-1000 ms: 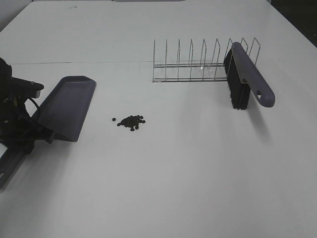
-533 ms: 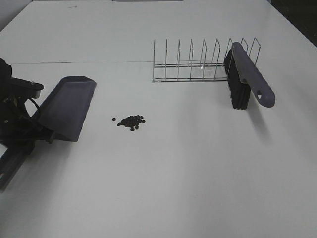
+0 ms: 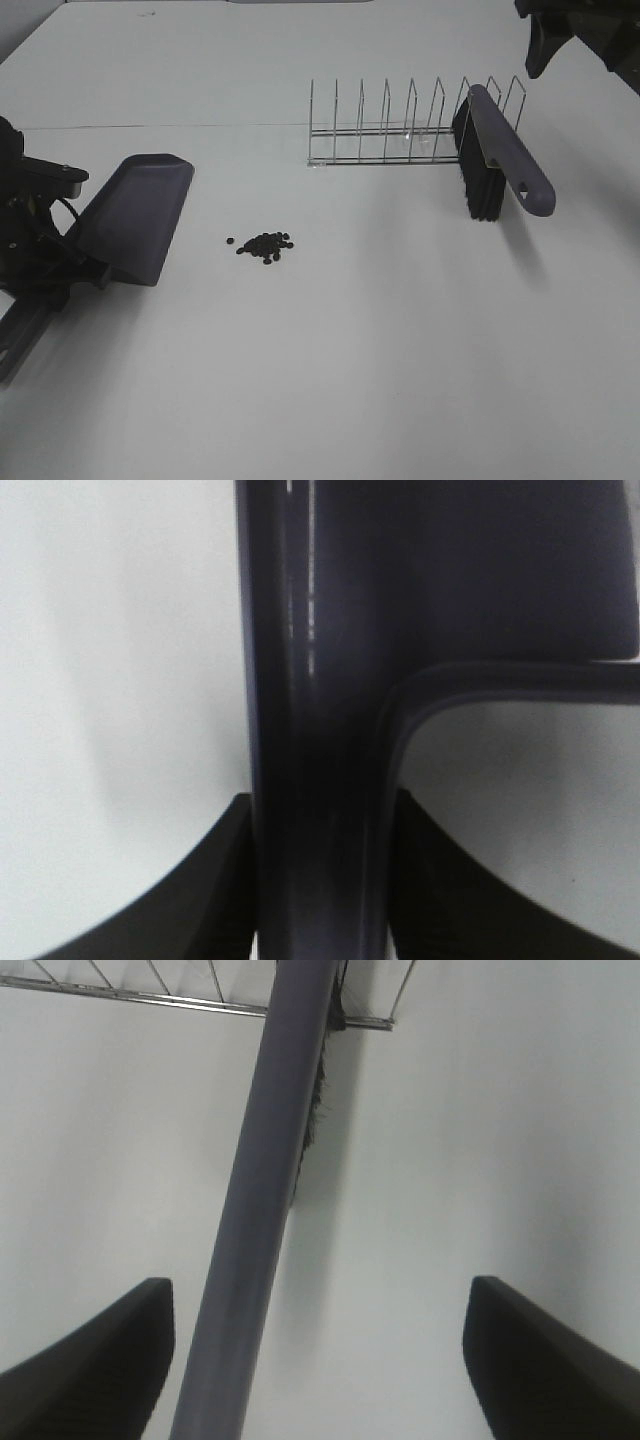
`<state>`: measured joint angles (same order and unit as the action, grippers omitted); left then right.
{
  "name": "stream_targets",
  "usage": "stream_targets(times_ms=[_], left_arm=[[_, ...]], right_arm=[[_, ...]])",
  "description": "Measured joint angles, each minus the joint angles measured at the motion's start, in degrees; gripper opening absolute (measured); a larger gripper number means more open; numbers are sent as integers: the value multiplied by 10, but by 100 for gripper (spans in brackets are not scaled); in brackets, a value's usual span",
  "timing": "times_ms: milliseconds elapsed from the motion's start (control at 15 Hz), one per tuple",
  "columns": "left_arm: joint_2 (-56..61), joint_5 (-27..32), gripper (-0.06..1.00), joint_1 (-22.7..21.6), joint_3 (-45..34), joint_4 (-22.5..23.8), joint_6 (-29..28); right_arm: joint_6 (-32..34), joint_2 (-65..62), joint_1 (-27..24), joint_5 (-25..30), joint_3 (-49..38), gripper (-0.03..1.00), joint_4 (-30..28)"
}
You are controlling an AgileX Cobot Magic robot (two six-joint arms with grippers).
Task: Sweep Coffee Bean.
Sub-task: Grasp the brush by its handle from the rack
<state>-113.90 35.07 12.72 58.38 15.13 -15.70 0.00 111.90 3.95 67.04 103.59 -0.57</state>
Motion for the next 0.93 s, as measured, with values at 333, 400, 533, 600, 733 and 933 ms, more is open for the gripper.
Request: stream_targets(times_ms=[333, 400, 533, 600, 733, 933], left_arm=[[0, 0, 32, 0, 0, 0, 1], [0, 0, 32, 0, 0, -1, 3], [0, 0, 32, 0, 0, -2, 4], [0, 0, 32, 0, 0, -2, 4], [0, 0, 32, 0, 0, -2, 4], [0, 1, 32, 0, 0, -2, 11]], right_arm=[[-10, 98, 0, -56, 43, 75, 9], [-10, 115, 0, -73, 43, 75, 9], [-10, 148, 0, -111, 43, 75, 9], [-10, 172, 0, -140, 43, 72, 6], [-10, 196, 0, -180, 43, 68, 6], [-17, 205, 0, -164, 43, 35, -9]])
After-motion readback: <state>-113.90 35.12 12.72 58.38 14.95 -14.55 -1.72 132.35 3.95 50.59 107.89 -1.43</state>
